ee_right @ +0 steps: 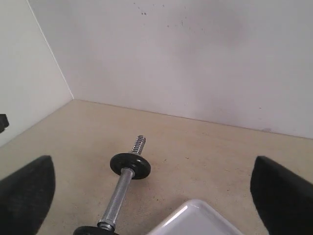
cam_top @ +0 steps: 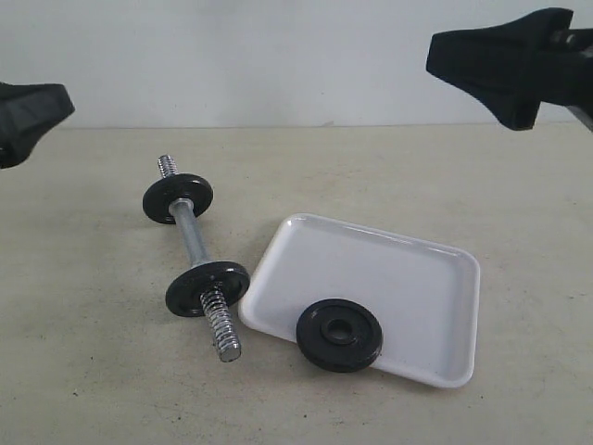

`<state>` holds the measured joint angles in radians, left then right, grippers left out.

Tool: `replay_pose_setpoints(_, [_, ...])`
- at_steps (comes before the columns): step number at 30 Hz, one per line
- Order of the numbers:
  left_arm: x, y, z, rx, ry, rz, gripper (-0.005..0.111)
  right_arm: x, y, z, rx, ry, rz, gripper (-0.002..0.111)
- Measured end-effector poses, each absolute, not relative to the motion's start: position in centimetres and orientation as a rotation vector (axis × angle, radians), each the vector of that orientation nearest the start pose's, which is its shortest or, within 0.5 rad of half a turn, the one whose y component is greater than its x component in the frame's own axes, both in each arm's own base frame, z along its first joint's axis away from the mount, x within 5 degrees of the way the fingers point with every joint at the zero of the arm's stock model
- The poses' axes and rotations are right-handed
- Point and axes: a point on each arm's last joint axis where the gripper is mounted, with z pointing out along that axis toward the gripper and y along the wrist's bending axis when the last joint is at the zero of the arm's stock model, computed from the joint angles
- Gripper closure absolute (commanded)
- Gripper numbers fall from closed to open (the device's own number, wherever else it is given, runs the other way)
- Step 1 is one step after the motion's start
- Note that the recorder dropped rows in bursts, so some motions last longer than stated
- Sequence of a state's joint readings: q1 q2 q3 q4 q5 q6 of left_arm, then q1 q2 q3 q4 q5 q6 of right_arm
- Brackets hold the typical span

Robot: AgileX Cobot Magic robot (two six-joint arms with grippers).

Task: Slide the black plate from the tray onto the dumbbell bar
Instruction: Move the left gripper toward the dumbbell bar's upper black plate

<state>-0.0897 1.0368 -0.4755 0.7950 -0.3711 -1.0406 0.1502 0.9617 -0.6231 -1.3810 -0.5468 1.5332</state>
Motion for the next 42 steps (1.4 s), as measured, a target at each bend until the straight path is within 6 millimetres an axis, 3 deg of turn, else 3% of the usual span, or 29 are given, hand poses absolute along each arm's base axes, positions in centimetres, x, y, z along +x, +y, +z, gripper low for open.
replay_pose_setpoints(6, [25.1, -3.9, 24.6, -0.087, 1.998, -0.433, 0.026, 18.8, 7.5, 32.6, -0.366, 1.696, 0.707, 0.003])
replay_pose_setpoints(10, [26.5, -3.5, 22.5, -0.161, 2.122, -0.364, 0.026, 18.8, 7.5, 32.6, -0.356, 1.698, 0.716, 0.003])
replay_pose_setpoints(16, [27.0, -3.4, 21.0, -0.18, 2.185, -0.345, 0.026, 18.6, 7.7, 32.6, -0.316, 1.709, 0.785, 0.003])
replay_pose_setpoints(28, [27.1, -3.6, 21.1, -0.166, 2.169, -0.366, 0.026, 18.2, 8.1, 32.9, -0.265, 1.72, 0.938, 0.003])
replay_pose_setpoints(42, [27.1, -3.6, 21.1, -0.166, 2.169, -0.366, 0.026, 18.2, 8.1, 32.9, -0.242, 1.721, 0.957, 0.003])
